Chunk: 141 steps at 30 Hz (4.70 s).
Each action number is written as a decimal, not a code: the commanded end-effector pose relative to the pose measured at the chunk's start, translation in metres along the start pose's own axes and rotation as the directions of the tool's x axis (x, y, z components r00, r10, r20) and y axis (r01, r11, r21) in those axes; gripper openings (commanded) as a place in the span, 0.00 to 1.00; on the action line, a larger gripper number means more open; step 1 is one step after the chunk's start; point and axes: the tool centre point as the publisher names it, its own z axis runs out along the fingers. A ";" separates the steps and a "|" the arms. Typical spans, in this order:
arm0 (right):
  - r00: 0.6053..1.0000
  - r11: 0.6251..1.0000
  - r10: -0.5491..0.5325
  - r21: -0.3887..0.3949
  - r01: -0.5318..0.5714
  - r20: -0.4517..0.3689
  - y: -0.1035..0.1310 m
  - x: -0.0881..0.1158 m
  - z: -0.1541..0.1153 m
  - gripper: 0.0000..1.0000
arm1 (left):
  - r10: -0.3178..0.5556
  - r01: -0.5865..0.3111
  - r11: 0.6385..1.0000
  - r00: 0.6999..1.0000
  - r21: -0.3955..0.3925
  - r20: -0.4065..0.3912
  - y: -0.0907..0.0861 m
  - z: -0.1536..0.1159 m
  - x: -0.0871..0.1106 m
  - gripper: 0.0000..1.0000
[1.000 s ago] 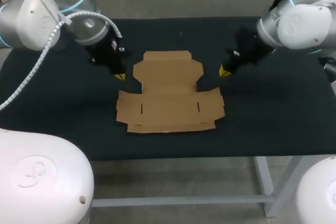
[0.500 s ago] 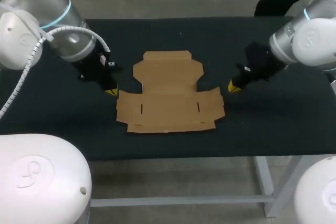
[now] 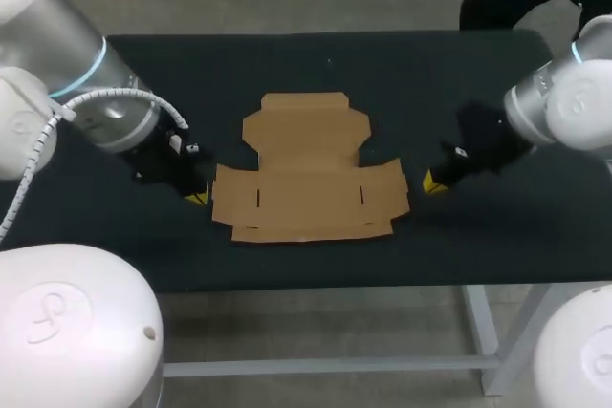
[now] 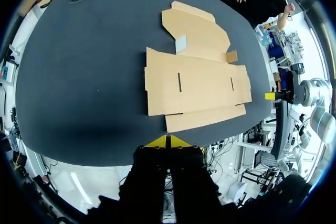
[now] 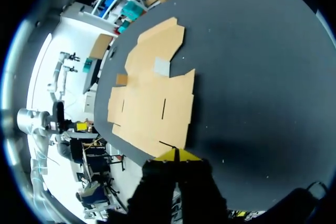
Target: Assemble the packaging by folding the flat box into shape, placing the metal phone stand inside, and closing the box properly
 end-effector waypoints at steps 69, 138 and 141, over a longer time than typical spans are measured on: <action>0.995 0.997 0.075 0.005 -0.075 -0.061 -0.042 -0.005 0.080 0.00 | -0.011 0.000 0.997 0.990 -0.083 -0.141 0.023 0.096 -0.016 0.00; 0.996 0.999 0.047 -0.003 -0.048 -0.078 -0.026 0.011 0.087 0.00 | -0.036 0.009 0.990 0.982 -0.139 -0.188 0.008 0.112 -0.002 0.00; 0.996 0.999 0.045 -0.002 -0.045 -0.078 -0.025 0.012 0.087 0.00 | -0.032 0.006 0.990 0.982 -0.140 -0.185 0.008 0.112 -0.001 0.00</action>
